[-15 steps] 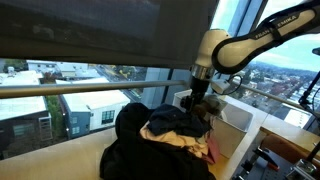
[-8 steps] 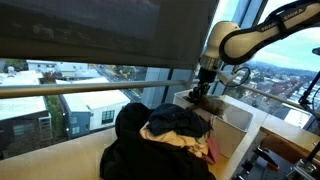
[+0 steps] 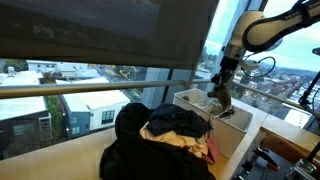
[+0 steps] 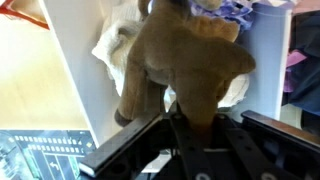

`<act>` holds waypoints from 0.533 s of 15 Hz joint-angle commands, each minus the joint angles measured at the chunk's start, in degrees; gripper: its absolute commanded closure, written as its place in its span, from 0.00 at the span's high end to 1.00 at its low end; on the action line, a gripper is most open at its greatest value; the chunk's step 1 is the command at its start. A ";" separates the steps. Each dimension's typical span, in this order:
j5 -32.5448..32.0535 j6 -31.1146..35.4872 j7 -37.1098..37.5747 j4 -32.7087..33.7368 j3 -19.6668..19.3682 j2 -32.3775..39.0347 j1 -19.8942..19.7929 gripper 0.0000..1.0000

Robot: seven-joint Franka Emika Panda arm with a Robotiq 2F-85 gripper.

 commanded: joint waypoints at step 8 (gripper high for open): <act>0.64 1.26 1.00 -7.43 1.00 -3.47 -0.07 0.98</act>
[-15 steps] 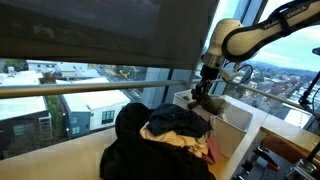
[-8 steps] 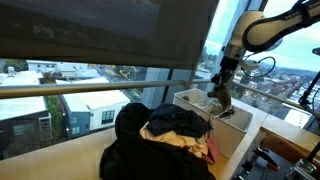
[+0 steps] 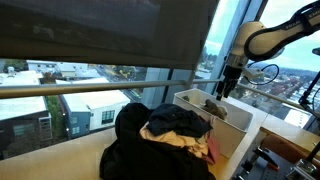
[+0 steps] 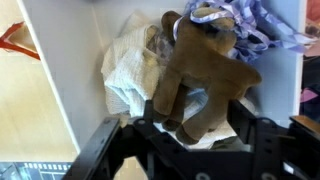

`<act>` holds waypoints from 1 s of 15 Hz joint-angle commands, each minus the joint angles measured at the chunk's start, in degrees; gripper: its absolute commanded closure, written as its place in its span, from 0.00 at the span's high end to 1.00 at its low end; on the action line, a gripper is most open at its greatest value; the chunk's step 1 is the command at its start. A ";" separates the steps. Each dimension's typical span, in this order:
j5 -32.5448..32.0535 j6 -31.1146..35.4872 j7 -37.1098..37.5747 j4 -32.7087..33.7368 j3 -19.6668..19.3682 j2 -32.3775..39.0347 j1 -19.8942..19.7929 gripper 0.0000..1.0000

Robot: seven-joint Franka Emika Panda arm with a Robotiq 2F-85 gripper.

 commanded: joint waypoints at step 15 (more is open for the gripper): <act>-9.47 4.99 5.42 2.35 8.78 3.06 13.92 1.00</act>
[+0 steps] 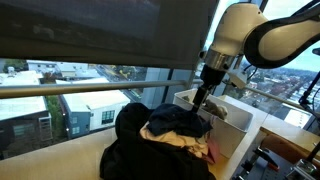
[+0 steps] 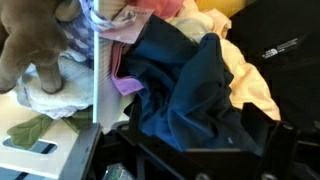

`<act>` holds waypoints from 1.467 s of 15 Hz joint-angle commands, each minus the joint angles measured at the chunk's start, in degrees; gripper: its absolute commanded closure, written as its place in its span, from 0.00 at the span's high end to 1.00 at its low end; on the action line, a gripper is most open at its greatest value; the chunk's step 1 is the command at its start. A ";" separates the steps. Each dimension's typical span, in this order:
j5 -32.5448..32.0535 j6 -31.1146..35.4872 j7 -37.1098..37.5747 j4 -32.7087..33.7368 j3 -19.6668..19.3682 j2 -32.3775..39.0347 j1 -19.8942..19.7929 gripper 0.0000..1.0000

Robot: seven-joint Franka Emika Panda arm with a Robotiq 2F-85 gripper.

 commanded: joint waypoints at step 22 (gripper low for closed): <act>10.16 4.90 -7.19 21.66 0.85 35.55 -1.92 0.75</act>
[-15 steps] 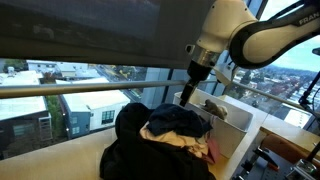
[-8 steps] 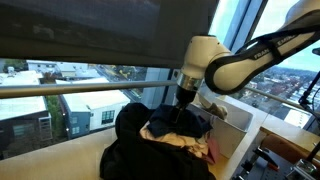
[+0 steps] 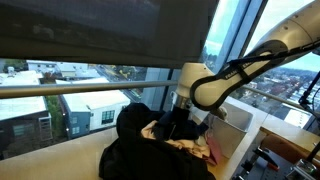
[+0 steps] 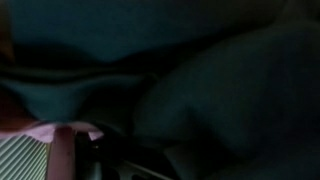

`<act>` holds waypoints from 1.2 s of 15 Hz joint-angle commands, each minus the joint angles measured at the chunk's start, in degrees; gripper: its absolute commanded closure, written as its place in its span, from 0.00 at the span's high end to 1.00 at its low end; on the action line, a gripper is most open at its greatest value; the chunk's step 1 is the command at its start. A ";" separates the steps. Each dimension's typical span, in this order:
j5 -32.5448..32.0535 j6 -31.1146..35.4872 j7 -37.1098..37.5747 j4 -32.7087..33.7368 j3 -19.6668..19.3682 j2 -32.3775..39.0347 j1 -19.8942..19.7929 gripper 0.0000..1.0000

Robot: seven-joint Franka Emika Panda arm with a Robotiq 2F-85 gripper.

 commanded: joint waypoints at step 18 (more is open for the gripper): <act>19.14 -2.20 -12.86 -12.88 9.44 -23.52 -10.56 0.02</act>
